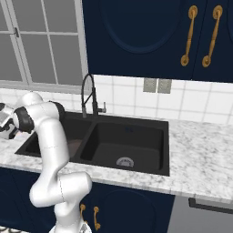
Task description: Pick the pan and sponge and place them into the sink. Then turn on the water.
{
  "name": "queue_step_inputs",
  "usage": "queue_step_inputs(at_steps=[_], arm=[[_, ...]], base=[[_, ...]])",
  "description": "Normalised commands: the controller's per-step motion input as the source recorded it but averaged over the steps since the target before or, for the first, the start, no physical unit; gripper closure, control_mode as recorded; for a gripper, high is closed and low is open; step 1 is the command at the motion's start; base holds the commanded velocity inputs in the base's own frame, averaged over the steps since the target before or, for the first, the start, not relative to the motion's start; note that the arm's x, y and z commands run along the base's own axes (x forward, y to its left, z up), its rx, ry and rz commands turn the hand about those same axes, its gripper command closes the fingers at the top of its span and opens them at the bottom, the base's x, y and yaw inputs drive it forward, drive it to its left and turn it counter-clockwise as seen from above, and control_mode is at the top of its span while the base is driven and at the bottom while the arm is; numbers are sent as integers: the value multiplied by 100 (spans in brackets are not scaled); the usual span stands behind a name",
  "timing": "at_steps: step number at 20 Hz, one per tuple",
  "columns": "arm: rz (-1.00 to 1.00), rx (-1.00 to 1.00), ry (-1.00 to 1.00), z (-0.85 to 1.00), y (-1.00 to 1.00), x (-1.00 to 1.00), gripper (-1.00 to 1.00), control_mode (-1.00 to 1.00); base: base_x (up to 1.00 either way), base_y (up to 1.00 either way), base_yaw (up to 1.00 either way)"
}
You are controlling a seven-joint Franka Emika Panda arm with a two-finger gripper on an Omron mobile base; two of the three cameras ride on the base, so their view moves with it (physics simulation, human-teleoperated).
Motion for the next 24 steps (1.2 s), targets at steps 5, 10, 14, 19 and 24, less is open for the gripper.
queue_step_inputs(at_steps=[5,10,14,19,24], arm=[[0,2,-18,37,-19,-2,100,-100],[-4,7,-17,69,-48,0,100,-100],[-20,19,-6,63,-90,-9,100,-100],[-37,24,2,48,-100,-23,100,-100],[-48,20,19,41,-96,-29,100,-100]], base=[[0,0,0],[0,0,0],[0,0,0],[0,0,0],[0,0,0]])
